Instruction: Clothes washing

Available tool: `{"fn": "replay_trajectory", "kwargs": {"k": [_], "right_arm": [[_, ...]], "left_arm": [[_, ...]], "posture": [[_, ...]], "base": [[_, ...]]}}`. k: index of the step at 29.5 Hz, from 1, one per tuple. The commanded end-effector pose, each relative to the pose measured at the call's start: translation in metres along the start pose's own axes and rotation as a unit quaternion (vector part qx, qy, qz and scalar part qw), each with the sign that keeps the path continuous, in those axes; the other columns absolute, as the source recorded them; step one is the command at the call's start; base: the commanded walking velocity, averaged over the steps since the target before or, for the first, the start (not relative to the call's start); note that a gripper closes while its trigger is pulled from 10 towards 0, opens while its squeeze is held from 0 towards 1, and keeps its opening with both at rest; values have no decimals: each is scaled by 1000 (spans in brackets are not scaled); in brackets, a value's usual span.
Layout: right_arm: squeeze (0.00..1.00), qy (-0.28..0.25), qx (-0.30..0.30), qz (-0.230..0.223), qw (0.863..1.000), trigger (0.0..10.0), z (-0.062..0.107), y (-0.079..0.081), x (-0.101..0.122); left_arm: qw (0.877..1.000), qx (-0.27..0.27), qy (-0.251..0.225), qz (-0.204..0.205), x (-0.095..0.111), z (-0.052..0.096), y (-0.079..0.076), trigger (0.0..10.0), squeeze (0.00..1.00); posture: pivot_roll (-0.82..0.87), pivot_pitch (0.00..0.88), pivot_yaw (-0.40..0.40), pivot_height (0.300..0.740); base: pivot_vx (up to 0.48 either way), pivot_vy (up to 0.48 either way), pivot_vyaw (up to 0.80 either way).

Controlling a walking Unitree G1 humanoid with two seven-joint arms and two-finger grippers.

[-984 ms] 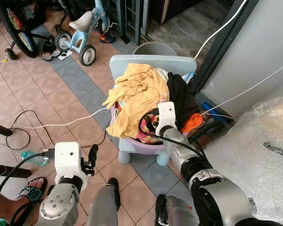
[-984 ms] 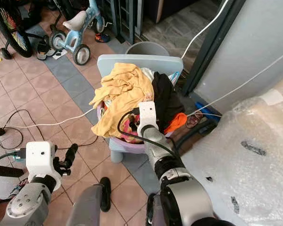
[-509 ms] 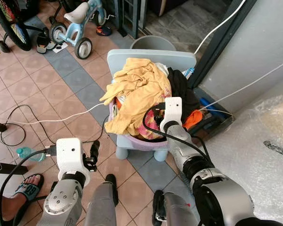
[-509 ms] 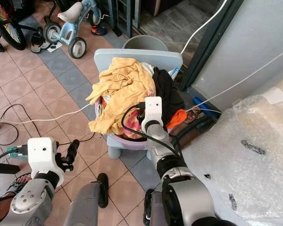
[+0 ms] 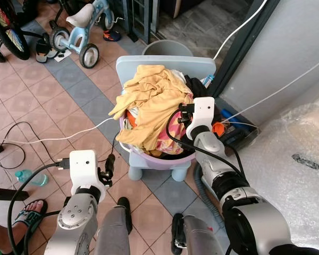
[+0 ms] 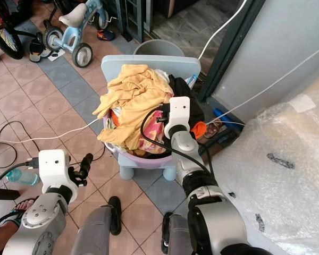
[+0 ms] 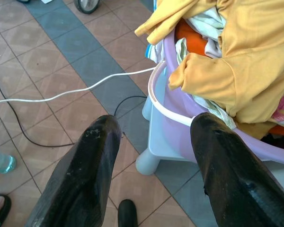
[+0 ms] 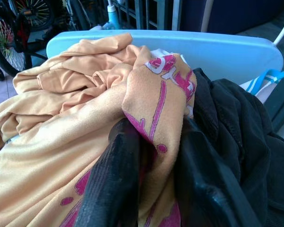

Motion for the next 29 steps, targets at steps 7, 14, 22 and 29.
{"fn": "replay_trajectory", "kwargs": {"k": [7,14,22,29], "right_arm": [[0,-36,10,-12,999,0,-3,2,17],[0,-106,37,-30,993,0,-13,15,62],[0,-194,91,10,977,0,4,19,114],[0,-245,75,47,965,0,40,5,140]], "left_arm": [[1000,-1,1,-6,-3,-10,-1,10000,0],[1000,-2,-30,2,5,-20,0,10000,0],[998,-30,-59,24,16,-41,-18,10000,0],[995,-50,-81,27,28,-58,-26,10000,0]], "posture": [[105,215,-52,740],[85,165,-48,740],[-1,73,-16,740],[-64,44,-4,740]], "base": [[0,0,0],[0,0,0],[0,0,0],[0,0,0]]}}
Point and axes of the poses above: a point about 5 cm out from each wrist's last joint towards the gripper, its own z axis pointing back from the gripper into the wrist, its own x axis along the axis of the wrist's last joint, y = z × x, the point moved 3 cm from there along -z, pointing out of the wrist towards the gripper, and after that the axes turned 11 degrees about -z, right-handed, at the moved point
